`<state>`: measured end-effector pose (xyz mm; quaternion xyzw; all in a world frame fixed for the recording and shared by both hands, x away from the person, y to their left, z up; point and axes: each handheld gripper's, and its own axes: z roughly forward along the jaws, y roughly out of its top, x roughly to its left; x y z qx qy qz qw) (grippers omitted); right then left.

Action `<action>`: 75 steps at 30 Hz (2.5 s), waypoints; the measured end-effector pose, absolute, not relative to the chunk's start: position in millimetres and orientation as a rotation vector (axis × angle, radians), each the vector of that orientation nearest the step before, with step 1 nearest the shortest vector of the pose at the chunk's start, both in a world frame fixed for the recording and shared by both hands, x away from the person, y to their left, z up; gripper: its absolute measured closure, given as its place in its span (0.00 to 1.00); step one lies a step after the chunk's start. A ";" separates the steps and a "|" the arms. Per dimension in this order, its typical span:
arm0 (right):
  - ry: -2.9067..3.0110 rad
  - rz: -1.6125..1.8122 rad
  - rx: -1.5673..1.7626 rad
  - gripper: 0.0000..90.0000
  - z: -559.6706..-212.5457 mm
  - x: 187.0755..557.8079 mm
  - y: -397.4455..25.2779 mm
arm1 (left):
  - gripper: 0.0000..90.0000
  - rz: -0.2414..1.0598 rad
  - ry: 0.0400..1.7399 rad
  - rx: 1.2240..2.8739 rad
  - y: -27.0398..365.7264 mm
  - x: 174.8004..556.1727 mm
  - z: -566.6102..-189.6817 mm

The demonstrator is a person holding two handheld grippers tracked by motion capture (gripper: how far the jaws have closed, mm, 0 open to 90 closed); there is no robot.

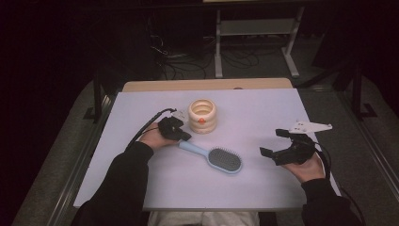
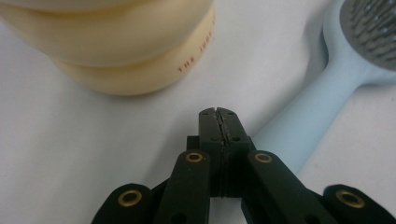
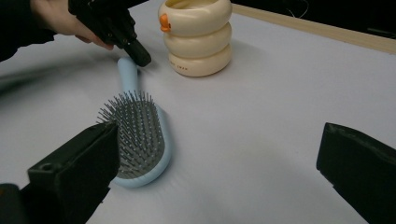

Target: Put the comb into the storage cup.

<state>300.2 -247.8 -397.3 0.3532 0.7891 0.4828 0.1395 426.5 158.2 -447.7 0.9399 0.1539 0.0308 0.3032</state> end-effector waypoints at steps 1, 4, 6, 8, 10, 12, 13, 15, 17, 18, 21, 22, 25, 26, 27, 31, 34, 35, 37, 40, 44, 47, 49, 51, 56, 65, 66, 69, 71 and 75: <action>2.276 1.397 1.022 0.00 -397.1 300.1 -248.2 | 1.00 0.078 0.407 2.497 157.9 425.7 -447.9; 2.267 1.400 1.022 0.00 -396.7 299.8 -248.6 | 1.00 0.071 0.379 2.513 156.6 421.0 -447.5; 2.266 1.401 1.022 0.00 -396.6 299.8 -248.7 | 1.00 0.072 0.361 2.518 155.7 418.0 -446.5; 2.266 1.400 1.022 0.00 -396.6 299.7 -248.6 | 1.00 0.076 0.340 2.516 154.9 414.4 -445.9; 2.266 1.399 1.021 0.00 -396.7 299.6 -248.4 | 1.00 0.076 0.327 2.527 153.4 411.0 -446.0; 2.267 1.399 1.022 0.00 -396.7 299.5 -248.3 | 1.00 0.072 0.314 2.536 153.1 408.9 -446.3; 2.266 1.399 1.021 0.00 -396.6 299.4 -248.4 | 1.00 0.071 0.315 2.538 153.1 408.0 -446.5; 2.264 1.403 1.021 0.00 -396.4 299.3 -248.6 | 1.00 0.067 0.311 2.539 153.8 406.6 -446.7; 2.263 1.402 1.021 0.00 -396.4 299.3 -248.8 | 1.00 0.067 0.308 2.538 154.9 405.2 -446.7; 2.263 1.403 1.022 0.00 -396.4 299.3 -248.8 | 1.00 0.062 0.309 2.537 155.7 404.5 -446.7; 2.265 1.401 1.023 0.00 -396.5 299.3 -248.5 | 1.00 0.053 0.318 2.540 157.8 402.8 -446.9; 2.264 1.401 1.023 0.00 -396.5 299.3 -248.5 | 1.00 0.051 0.320 2.541 158.4 402.4 -446.9; 2.264 1.400 1.023 0.00 -396.6 299.2 -248.4 | 1.00 0.033 0.314 2.550 158.4 398.6 -447.0; 2.262 1.398 1.022 0.00 -396.5 299.0 -248.3 | 1.00 0.030 0.306 2.554 157.7 396.5 -447.1; 2.262 1.396 1.019 0.00 -396.3 298.9 -248.3 | 1.00 0.028 0.295 2.564 157.2 394.8 -446.7; 2.254 1.396 1.023 0.00 -395.7 298.4 -248.7 | 1.00 0.018 0.297 2.549 158.1 390.2 -444.8; 2.254 1.396 1.023 0.00 -395.7 298.4 -248.7 | 1.00 0.018 0.300 2.546 159.2 388.0 -443.4; 2.255 1.394 1.024 0.00 -395.8 298.3 -248.6 | 1.00 0.019 0.300 2.546 159.5 387.5 -443.1; 2.258 1.389 1.022 0.00 -395.8 298.3 -248.5 | 1.00 0.015 0.304 2.548 160.5 386.1 -442.2; 2.255 1.378 1.015 0.00 -395.7 298.0 -248.2 | 1.00 0.011 0.305 2.549 160.9 383.3 -442.4; 2.252 1.380 1.017 0.00 -395.4 297.6 -248.2 | 1.00 0.000 0.299 2.560 159.4 377.3 -444.9; 2.251 1.379 1.020 0.00 -395.3 297.3 -248.3 | 1.00 0.011 0.292 2.579 157.9 371.4 -444.3; 2.250 1.379 1.020 0.00 -395.3 297.2 -248.4 | 0.99 0.007 0.289 2.580 157.5 367.2 -442.9; 2.249 1.380 1.023 0.00 -395.1 297.1 -248.5 | 0.99 -0.001 0.284 2.580 157.0 363.5 -442.9; 2.247 1.380 1.021 0.00 -394.6 296.3 -248.6 | 0.98 -0.014 0.290 2.579 156.2 355.8 -445.4; 2.248 1.375 1.022 0.00 -394.9 296.3 -248.3 | 0.98 -0.005 0.294 2.598 155.8 346.7 -443.4; 2.248 1.375 1.021 0.00 -394.8 296.3 -248.3 | 0.98 -0.006 0.300 2.595 156.3 346.1 -443.3; 2.246 1.375 1.022 0.00 -394.7 296.2 -248.5 | 0.97 -0.004 0.306 2.589 158.8 346.4 -442.8; 2.246 1.375 1.022 0.00 -394.8 296.2 -248.5 | 0.97 0.001 0.312 2.589 159.8 346.3 -442.2; 2.245 1.374 1.024 0.00 -394.8 296.2 -248.6 | 0.94 0.002 0.316 2.573 161.6 345.4 -437.9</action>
